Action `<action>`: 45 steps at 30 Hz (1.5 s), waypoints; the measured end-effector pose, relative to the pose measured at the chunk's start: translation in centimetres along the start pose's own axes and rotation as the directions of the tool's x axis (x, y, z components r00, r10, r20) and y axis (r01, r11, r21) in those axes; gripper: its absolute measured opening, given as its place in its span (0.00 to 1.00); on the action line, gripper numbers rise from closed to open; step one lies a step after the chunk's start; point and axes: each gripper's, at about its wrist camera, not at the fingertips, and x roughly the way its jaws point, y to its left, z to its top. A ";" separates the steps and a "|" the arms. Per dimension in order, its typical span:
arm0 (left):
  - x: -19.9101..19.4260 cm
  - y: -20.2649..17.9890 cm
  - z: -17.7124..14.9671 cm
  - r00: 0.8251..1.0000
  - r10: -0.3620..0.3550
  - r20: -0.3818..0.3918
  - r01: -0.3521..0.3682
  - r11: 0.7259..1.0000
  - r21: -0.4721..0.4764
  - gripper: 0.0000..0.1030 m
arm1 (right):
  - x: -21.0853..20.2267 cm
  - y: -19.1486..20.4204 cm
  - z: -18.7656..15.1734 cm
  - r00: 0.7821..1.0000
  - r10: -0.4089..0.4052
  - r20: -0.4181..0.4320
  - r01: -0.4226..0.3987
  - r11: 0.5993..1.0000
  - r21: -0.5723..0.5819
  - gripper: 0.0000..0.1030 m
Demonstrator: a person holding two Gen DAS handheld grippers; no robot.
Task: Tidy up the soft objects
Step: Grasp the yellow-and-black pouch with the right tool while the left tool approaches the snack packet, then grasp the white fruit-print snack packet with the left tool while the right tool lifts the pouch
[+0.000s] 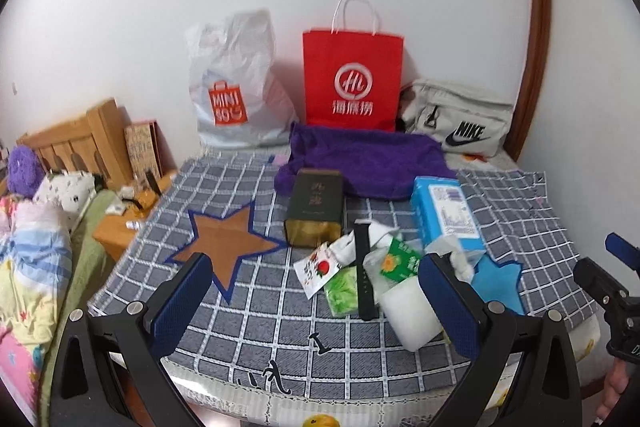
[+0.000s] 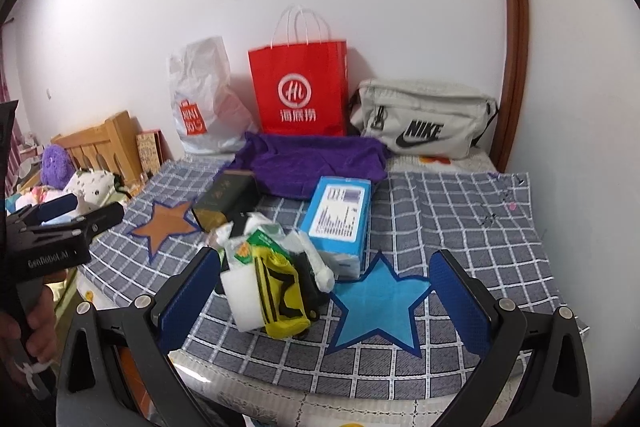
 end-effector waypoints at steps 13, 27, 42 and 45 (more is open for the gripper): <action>8.0 1.8 -2.2 0.988 0.068 -0.139 -0.072 0.997 -0.021 0.98 | 9.3 2.4 -4.3 0.970 0.136 -0.202 -0.153 0.985 -0.074 0.64; 12.3 3.0 -3.8 0.978 0.003 -0.207 -0.013 0.999 -0.044 0.98 | 14.9 3.4 -6.1 0.922 0.222 -0.318 -0.245 0.969 -0.033 0.16; 15.7 3.5 -4.0 0.958 -0.178 -0.226 0.159 0.982 -0.101 0.98 | 7.7 1.1 -3.4 0.939 0.288 -0.189 -0.301 0.953 -0.045 0.14; 17.1 3.3 -3.9 0.946 -0.226 -0.233 0.198 0.971 -0.136 0.98 | 8.3 -0.3 -3.6 0.941 0.266 -0.211 -0.275 0.961 -0.014 0.14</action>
